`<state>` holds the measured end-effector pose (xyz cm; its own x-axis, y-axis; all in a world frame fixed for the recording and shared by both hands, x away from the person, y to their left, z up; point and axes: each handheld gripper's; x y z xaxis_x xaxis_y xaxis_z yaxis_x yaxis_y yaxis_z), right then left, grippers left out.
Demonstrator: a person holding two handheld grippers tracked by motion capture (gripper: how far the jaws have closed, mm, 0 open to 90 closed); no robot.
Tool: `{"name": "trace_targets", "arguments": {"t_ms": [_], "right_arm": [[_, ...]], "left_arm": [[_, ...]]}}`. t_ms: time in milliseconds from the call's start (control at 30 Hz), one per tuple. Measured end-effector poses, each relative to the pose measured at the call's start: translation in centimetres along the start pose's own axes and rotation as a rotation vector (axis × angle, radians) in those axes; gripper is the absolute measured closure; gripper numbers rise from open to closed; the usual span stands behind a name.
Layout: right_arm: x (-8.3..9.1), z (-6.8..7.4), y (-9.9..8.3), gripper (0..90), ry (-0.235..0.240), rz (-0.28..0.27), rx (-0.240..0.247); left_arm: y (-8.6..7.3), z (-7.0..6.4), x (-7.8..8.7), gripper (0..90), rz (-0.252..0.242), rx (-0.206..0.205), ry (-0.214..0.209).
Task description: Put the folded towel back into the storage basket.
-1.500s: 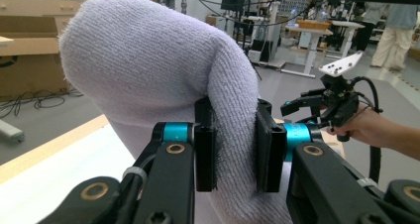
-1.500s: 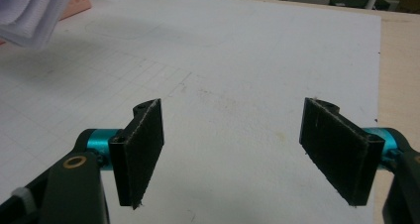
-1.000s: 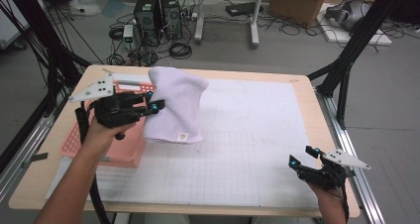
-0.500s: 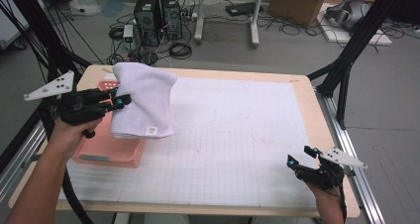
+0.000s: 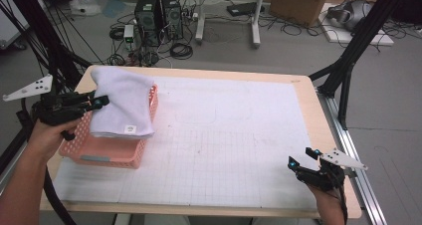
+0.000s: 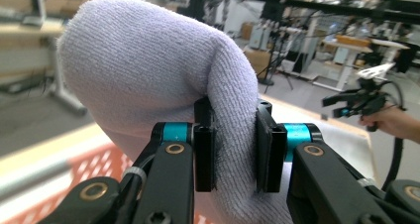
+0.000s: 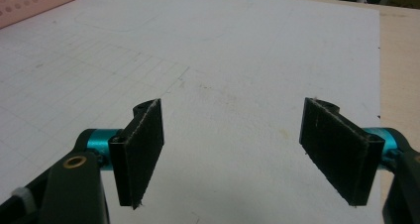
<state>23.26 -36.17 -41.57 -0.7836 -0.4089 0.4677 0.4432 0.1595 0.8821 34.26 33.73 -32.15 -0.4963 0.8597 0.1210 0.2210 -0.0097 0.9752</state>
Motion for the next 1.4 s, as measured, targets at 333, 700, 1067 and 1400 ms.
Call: {"name": "trace_targets", "arguments": {"t_ms": [333,700,1067,1400], "right_arm": [[-0.5,0.6,0.0,24.2,0.009,0.020,0.012],[-0.5,0.7,0.0,24.2,0.017,0.020,0.023],[-0.5,1.0,0.3,24.2,0.022,0.015,0.029],[-0.5,1.2,0.4,24.2,0.028,0.012,0.038]], "left_arm": [[-2.9,2.6,-0.3,69.6,0.253,0.173,0.188],[-4.5,4.0,-2.5,61.3,0.515,0.231,0.471],[-3.4,2.8,-1.9,36.8,0.399,0.212,0.662],[-6.3,2.8,-6.1,45.6,0.655,0.292,0.601]]}}
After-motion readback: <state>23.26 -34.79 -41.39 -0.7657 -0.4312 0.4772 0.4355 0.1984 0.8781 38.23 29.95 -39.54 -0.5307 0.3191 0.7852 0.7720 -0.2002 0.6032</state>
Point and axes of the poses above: each handheld gripper's, and its own axes: x roughly backward along the jaws, y roughly out of its top, z roughly to its left, and after that the axes turned 1 degree about z, right-handed
